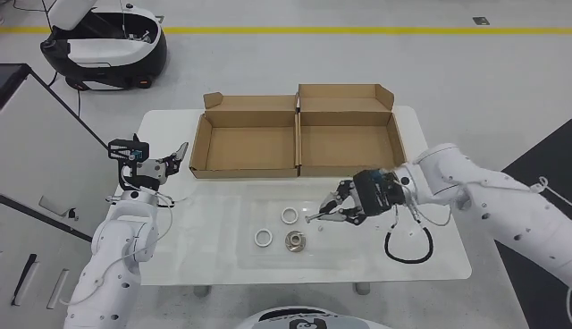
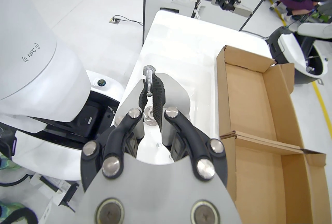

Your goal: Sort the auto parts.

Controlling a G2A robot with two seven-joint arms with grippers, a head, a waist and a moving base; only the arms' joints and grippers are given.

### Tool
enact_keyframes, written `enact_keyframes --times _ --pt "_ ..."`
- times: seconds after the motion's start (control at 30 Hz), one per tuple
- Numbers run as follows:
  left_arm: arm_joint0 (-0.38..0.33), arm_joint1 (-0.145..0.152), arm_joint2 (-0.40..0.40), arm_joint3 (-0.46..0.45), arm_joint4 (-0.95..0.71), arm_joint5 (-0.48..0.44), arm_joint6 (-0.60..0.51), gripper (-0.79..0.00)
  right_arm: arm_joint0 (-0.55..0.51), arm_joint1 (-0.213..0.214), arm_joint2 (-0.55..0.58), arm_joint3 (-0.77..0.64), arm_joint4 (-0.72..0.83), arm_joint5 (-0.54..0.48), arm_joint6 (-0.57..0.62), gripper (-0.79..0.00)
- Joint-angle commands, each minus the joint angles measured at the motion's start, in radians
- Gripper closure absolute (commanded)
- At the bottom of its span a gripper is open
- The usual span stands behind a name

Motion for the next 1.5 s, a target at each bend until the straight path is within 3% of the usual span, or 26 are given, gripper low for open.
enact_keyframes --times 0.0,0.1,0.13,0.67,0.9,1.47 --pt "0.000 0.000 0.000 0.000 0.000 0.000 0.000 -0.785 0.029 0.012 -0.050 0.035 -0.186 0.000 -0.267 0.000" --pt "0.000 0.000 0.000 0.000 0.000 0.000 0.000 -0.785 0.079 0.023 -0.116 0.093 -0.408 0.000 -0.565 0.000" --pt "0.000 0.000 0.000 0.000 0.000 0.000 0.000 -0.785 0.091 0.024 -0.129 0.105 -0.448 0.000 -0.599 0.000" --pt "0.000 0.000 0.000 0.000 0.000 0.000 0.000 -0.785 0.127 0.019 -0.159 0.087 -0.447 0.005 -0.605 0.000" --pt "0.000 0.000 0.000 0.000 0.000 0.000 0.000 -0.785 0.089 0.012 -0.108 0.082 -0.323 0.066 -0.665 0.000" --pt "0.000 0.000 0.000 0.000 0.000 0.000 0.000 -0.785 0.061 -0.033 -0.036 -0.091 -0.089 0.145 -0.745 0.000"
